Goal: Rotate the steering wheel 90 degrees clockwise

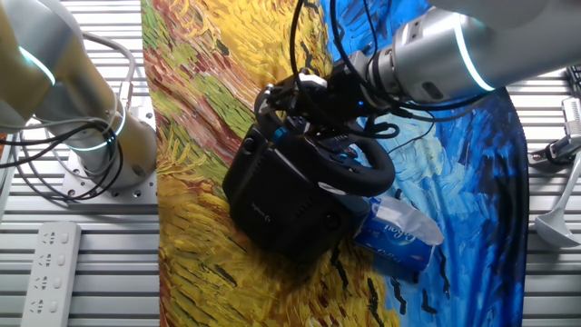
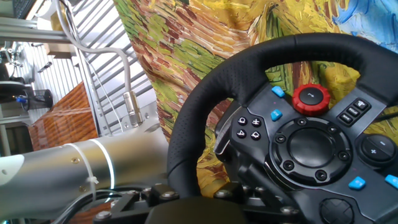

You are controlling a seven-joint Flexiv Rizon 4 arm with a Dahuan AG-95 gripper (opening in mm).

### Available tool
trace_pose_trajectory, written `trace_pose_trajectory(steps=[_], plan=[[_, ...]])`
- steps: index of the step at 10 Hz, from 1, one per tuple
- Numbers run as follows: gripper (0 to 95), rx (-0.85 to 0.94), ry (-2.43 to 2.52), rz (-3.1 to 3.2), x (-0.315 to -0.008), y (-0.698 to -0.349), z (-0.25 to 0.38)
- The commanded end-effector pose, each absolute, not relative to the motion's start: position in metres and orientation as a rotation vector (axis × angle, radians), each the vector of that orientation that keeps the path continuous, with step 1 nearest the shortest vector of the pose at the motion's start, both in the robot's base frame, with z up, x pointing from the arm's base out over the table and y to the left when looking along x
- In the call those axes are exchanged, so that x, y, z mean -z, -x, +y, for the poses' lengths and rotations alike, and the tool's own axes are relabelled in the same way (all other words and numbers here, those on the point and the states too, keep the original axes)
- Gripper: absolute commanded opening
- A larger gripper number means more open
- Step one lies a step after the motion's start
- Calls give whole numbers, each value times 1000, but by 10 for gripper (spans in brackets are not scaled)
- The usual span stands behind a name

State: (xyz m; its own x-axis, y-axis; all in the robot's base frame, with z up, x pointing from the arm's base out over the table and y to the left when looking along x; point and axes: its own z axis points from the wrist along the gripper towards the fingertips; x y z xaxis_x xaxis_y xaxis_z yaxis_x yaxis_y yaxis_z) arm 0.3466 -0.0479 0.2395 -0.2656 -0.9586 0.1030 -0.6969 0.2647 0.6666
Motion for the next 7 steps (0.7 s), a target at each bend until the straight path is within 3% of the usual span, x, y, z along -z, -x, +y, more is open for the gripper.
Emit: trace_pose_trajectory(steps=[1,7], plan=[[570,601,-1538,-2066,-240,-347,-48],[570,449,-1472,-2176,-257,-348,-37]])
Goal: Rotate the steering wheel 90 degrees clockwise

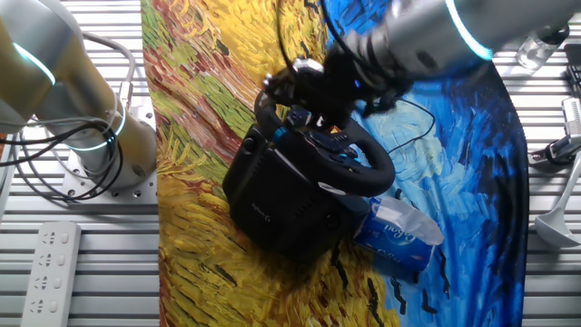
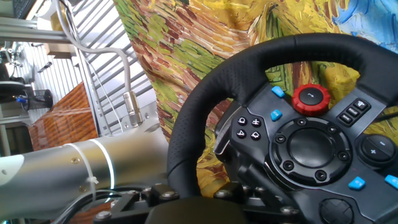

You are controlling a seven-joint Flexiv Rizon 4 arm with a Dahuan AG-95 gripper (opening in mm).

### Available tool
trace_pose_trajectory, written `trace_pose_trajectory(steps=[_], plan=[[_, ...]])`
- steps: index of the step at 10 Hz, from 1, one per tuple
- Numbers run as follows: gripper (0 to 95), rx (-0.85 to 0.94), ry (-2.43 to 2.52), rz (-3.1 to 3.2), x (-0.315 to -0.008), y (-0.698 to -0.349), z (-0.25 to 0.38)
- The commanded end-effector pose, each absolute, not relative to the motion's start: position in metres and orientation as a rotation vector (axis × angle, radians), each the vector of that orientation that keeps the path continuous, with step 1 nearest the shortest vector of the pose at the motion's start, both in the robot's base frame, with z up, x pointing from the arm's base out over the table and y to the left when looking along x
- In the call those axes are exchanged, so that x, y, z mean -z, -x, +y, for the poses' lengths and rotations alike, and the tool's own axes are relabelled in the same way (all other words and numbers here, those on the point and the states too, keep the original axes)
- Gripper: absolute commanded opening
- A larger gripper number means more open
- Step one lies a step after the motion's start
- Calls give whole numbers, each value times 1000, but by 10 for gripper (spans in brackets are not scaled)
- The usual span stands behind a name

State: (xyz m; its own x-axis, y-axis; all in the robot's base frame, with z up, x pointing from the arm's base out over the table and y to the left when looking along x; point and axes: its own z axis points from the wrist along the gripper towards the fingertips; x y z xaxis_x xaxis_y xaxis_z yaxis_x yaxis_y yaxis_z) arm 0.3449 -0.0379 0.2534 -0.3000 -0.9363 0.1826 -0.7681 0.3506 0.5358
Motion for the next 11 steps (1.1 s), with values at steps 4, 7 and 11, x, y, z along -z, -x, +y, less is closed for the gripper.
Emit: trace_pose_trajectory(steps=[4,7,11], plan=[[570,441,-1515,-2188,-246,-348,-40],[570,442,-1506,-2194,-243,-348,-37],[570,448,-1501,-2206,-238,-348,-37]])
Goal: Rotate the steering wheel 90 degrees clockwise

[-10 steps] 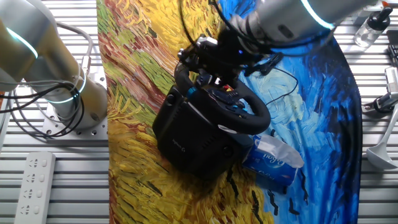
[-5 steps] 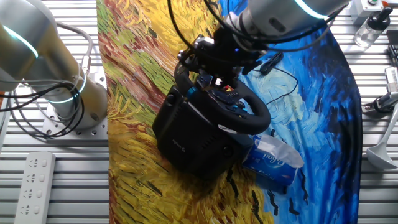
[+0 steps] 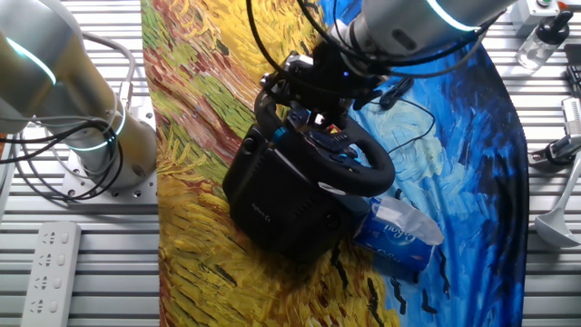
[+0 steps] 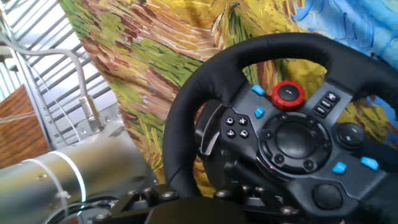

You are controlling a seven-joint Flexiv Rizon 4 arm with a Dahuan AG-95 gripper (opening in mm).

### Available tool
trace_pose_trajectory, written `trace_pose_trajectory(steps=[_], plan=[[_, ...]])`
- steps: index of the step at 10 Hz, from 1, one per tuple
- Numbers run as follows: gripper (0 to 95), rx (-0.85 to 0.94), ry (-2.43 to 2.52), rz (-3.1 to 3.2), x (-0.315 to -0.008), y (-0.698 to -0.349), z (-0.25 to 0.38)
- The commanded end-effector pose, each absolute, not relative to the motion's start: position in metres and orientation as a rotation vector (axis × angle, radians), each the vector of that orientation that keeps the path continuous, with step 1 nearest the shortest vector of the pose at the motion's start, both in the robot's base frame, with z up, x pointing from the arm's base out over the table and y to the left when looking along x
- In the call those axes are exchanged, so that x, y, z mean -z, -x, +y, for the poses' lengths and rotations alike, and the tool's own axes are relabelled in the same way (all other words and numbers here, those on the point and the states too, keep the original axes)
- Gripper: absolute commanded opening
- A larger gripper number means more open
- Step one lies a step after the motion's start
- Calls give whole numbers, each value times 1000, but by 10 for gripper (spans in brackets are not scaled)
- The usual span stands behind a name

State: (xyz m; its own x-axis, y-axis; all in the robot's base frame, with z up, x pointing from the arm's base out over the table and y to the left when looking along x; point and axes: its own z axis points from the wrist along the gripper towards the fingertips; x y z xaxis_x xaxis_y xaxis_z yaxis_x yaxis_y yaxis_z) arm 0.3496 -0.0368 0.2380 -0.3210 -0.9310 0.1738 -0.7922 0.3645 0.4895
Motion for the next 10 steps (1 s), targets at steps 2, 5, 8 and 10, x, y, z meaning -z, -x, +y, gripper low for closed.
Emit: trace_pose_trajectory(steps=[2,5,8,10], plan=[[570,449,-1506,-2189,-237,-348,-37],[570,450,-1485,-2196,-237,-348,-36],[570,516,-1528,-2118,-234,-348,-39],[570,539,-1531,-2091,-233,-348,-40]])
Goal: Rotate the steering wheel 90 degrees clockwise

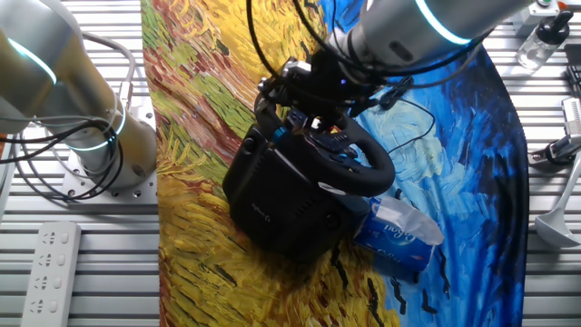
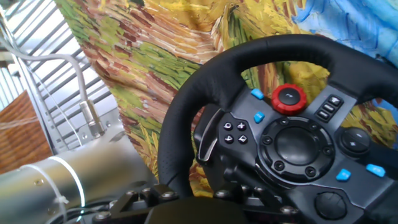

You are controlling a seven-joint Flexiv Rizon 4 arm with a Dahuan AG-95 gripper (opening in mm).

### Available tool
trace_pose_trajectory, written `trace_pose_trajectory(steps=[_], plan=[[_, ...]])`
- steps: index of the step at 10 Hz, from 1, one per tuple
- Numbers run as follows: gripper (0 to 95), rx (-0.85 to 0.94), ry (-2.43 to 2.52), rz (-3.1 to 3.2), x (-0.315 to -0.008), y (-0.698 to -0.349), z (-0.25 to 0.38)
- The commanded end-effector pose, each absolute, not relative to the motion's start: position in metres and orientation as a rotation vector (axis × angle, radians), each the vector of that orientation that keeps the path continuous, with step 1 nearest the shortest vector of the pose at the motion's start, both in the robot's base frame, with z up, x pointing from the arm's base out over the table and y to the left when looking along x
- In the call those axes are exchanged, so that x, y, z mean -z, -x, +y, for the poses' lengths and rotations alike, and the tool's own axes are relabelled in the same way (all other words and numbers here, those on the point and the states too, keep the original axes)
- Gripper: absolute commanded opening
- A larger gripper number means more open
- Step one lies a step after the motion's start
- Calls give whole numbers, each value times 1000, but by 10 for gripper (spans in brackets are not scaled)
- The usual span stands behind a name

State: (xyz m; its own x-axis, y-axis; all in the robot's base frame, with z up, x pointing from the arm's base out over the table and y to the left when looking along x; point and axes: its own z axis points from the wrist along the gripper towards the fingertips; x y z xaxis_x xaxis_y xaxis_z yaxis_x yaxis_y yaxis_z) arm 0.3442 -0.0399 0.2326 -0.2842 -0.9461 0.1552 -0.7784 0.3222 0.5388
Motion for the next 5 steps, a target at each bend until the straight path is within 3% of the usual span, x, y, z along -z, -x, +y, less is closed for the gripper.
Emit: trace_pose_trajectory(steps=[1,2,3,5], plan=[[570,544,-1538,-2086,-233,-348,-40],[570,555,-1544,-2080,-233,-348,-40],[380,556,-1534,-2083,-233,-348,-40],[380,573,-1479,-2109,-233,-348,-40]])
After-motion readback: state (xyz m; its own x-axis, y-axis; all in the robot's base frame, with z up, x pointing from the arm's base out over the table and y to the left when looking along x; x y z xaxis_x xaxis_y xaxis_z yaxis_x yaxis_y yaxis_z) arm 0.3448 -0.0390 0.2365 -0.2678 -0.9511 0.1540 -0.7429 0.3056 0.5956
